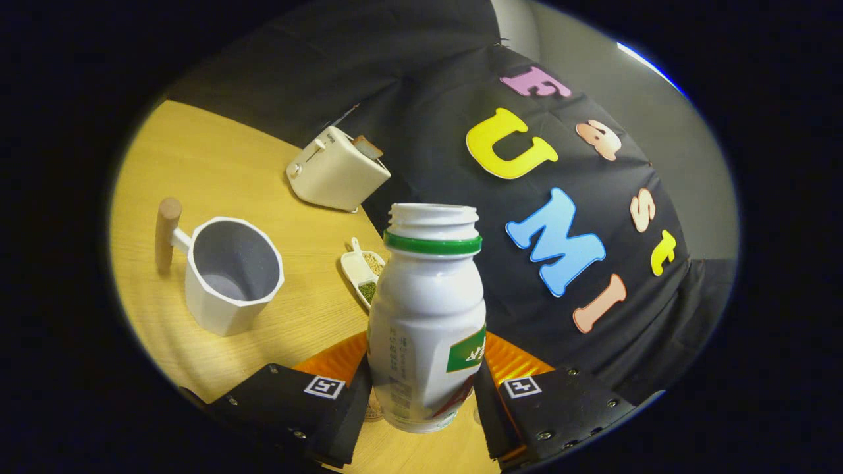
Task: Take the bottle from table, then pour the juice into the cup, finally place the bottle on the coaster
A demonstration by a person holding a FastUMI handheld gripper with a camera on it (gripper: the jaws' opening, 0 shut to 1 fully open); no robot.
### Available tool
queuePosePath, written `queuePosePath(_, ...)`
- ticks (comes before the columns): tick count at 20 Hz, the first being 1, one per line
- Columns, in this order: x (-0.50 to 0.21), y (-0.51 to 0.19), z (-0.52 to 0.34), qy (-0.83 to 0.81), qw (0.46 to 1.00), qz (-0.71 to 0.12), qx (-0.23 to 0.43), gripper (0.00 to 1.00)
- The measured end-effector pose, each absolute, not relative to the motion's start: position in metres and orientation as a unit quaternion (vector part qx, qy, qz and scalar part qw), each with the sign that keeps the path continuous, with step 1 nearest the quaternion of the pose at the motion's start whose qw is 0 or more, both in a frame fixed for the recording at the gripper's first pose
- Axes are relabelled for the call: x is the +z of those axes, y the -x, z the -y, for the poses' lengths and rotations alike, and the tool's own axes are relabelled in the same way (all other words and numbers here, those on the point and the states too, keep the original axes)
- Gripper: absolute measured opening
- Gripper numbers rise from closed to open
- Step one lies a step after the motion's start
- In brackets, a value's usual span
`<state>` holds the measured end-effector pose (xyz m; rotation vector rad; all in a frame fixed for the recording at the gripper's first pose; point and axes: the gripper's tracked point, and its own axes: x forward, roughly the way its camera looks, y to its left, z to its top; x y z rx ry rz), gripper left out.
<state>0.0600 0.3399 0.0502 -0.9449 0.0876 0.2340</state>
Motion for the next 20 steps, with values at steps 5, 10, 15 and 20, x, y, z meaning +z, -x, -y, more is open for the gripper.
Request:
queuePosePath(5,0.048,-0.057,-0.329,0.36,0.923,-0.056,0.124,0.72)
queuePosePath(10,0.049,-0.058,-0.322,0.27,0.952,-0.054,0.133,0.73)
queuePosePath(15,0.054,-0.061,-0.32,0.202,0.967,-0.041,0.148,0.72)
queuePosePath(20,0.052,-0.075,-0.312,0.147,0.978,-0.041,0.144,0.72)
